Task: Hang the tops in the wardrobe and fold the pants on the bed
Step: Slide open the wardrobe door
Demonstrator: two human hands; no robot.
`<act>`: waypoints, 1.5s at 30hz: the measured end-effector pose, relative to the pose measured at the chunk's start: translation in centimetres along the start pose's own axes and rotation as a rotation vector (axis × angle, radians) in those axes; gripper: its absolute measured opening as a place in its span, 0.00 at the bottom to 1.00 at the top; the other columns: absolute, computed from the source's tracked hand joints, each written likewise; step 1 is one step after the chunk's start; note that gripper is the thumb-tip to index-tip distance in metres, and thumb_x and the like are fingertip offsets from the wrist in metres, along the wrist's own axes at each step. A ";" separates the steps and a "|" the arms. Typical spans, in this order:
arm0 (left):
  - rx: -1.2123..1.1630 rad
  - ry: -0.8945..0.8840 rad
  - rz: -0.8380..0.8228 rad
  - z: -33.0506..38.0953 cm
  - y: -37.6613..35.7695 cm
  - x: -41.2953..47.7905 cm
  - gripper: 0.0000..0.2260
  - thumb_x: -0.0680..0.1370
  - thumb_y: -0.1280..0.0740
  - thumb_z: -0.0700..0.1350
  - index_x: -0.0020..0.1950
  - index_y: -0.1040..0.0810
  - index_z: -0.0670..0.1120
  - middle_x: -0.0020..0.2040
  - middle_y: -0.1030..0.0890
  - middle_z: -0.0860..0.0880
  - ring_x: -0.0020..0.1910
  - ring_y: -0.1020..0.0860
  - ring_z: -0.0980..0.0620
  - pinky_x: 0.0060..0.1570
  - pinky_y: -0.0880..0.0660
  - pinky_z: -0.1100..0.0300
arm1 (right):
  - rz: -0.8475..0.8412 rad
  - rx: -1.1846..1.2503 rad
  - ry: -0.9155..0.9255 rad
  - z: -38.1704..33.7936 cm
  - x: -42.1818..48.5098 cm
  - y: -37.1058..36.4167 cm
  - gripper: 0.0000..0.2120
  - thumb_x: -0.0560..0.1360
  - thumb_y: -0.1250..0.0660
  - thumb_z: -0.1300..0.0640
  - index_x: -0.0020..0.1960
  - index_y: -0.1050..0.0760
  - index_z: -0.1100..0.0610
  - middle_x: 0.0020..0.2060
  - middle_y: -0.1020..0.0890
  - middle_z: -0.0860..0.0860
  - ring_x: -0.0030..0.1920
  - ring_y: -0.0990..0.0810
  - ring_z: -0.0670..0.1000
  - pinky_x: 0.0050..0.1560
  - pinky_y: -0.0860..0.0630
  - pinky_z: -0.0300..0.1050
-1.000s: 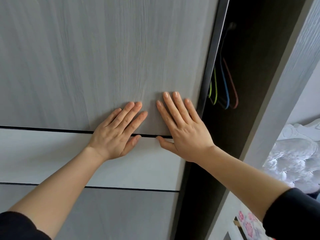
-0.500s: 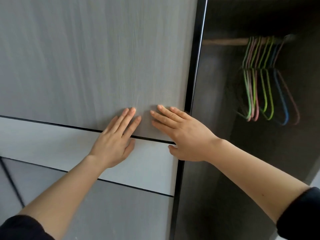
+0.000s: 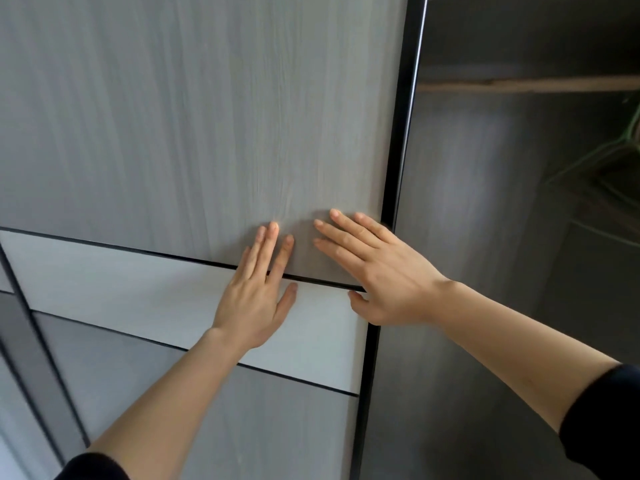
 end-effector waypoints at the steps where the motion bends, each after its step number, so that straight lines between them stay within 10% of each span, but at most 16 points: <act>1: -0.002 -0.005 0.001 -1.2 -0.1 -0.2 0.31 0.79 0.45 0.53 0.77 0.52 0.40 0.78 0.52 0.39 0.77 0.52 0.43 0.74 0.45 0.50 | 0.038 -0.030 -0.021 -0.3 1.1 0.2 0.39 0.67 0.36 0.53 0.76 0.41 0.60 0.77 0.44 0.56 0.77 0.50 0.56 0.77 0.57 0.51; 19: -0.240 0.329 -0.015 -19.1 -1.8 -4.5 0.35 0.79 0.51 0.60 0.76 0.61 0.42 0.77 0.62 0.44 0.77 0.62 0.47 0.75 0.48 0.48 | 0.104 -0.234 0.049 -9.5 18.0 -1.4 0.33 0.73 0.43 0.55 0.76 0.43 0.63 0.77 0.44 0.57 0.77 0.49 0.57 0.76 0.57 0.50; 25: -0.234 0.389 -0.038 -23.8 -2.0 -5.4 0.36 0.79 0.49 0.61 0.76 0.65 0.45 0.78 0.63 0.46 0.76 0.64 0.51 0.73 0.41 0.46 | 0.168 -0.370 -0.013 -10.0 21.1 -2.1 0.35 0.77 0.49 0.43 0.78 0.48 0.61 0.77 0.45 0.55 0.77 0.49 0.54 0.77 0.55 0.50; 39: -0.302 0.530 -0.085 -22.5 -0.4 -5.1 0.39 0.76 0.34 0.48 0.78 0.56 0.40 0.78 0.58 0.42 0.77 0.54 0.45 0.73 0.42 0.49 | 0.154 -0.315 -0.009 -10.7 20.7 -1.8 0.33 0.78 0.48 0.45 0.78 0.47 0.61 0.77 0.45 0.53 0.77 0.48 0.54 0.77 0.53 0.51; 45: -0.256 0.253 0.103 -13.8 4.1 -0.8 0.36 0.71 0.33 0.38 0.76 0.44 0.37 0.76 0.45 0.38 0.76 0.47 0.40 0.73 0.41 0.46 | 0.106 -0.176 -0.182 -5.5 13.0 -2.2 0.33 0.74 0.37 0.50 0.75 0.39 0.62 0.75 0.38 0.56 0.75 0.39 0.57 0.74 0.41 0.56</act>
Point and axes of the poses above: each hand's wrist, its own x-axis towards the middle knuckle, its own y-axis out of the back of the hand, z = x × y, the point moved 9 cm from there along x, towards the middle knuckle
